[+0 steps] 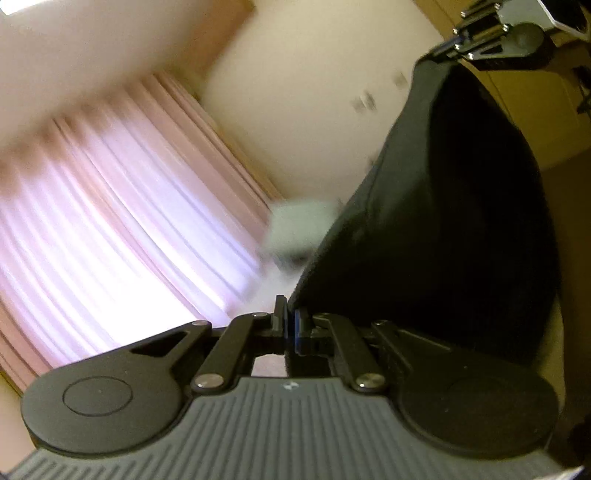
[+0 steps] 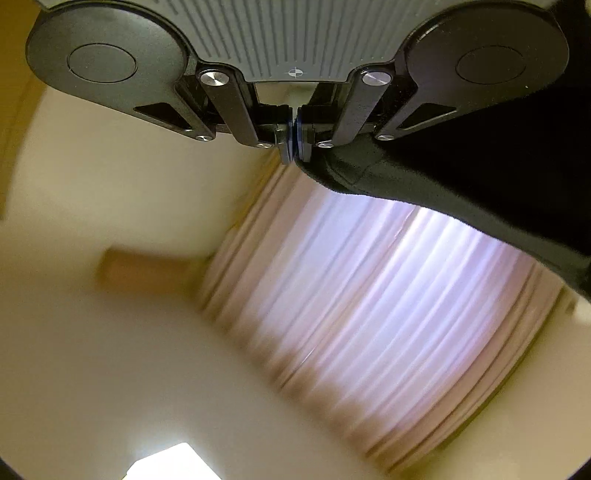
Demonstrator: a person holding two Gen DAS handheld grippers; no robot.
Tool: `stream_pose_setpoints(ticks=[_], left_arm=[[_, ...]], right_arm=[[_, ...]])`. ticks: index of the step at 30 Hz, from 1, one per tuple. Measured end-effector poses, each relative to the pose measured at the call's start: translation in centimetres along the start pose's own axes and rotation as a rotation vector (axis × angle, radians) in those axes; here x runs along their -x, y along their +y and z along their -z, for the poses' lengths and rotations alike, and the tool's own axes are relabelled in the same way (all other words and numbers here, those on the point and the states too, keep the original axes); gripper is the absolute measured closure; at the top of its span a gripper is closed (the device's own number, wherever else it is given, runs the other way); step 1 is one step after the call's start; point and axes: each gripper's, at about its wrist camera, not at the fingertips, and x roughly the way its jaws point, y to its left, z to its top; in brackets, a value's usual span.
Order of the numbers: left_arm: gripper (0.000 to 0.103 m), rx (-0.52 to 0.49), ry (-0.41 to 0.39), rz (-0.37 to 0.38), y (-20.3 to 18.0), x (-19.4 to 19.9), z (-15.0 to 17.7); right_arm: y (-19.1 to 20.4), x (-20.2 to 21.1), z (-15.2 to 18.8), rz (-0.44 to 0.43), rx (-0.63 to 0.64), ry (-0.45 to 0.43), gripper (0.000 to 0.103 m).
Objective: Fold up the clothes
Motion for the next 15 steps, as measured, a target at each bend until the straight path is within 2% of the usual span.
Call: stream_pose_setpoints(ticks=[4, 7, 9, 12, 14, 15], left_arm=[[0.1, -0.009, -0.117, -0.065, 2.7, 4.0, -4.8], [0.1, -0.002, -0.162, -0.109, 4.2, 5.1, -7.4], [0.1, 0.006, -0.173, -0.133, 5.0, 5.0, -8.9], [0.1, 0.005, -0.135, -0.161, 5.9, 1.8, -9.8], [0.1, 0.009, -0.08, -0.173, 6.6, -2.1, -9.2], [0.1, 0.019, -0.043, -0.175, 6.9, -5.0, -8.4]], right_arm=[[-3.2, 1.2, -4.6, 0.084, -0.01, -0.095, 0.103], [-4.0, -1.2, -5.9, 0.103, -0.003, -0.144, 0.103], [-3.5, -5.2, -5.4, 0.075, 0.007, -0.151, 0.103], [-2.4, -12.4, -3.7, 0.007, 0.017, -0.144, 0.103], [-1.2, -17.8, -2.0, -0.048, 0.026, -0.131, 0.103], [0.6, -21.6, -0.1, -0.097, 0.035, -0.108, 0.103]])
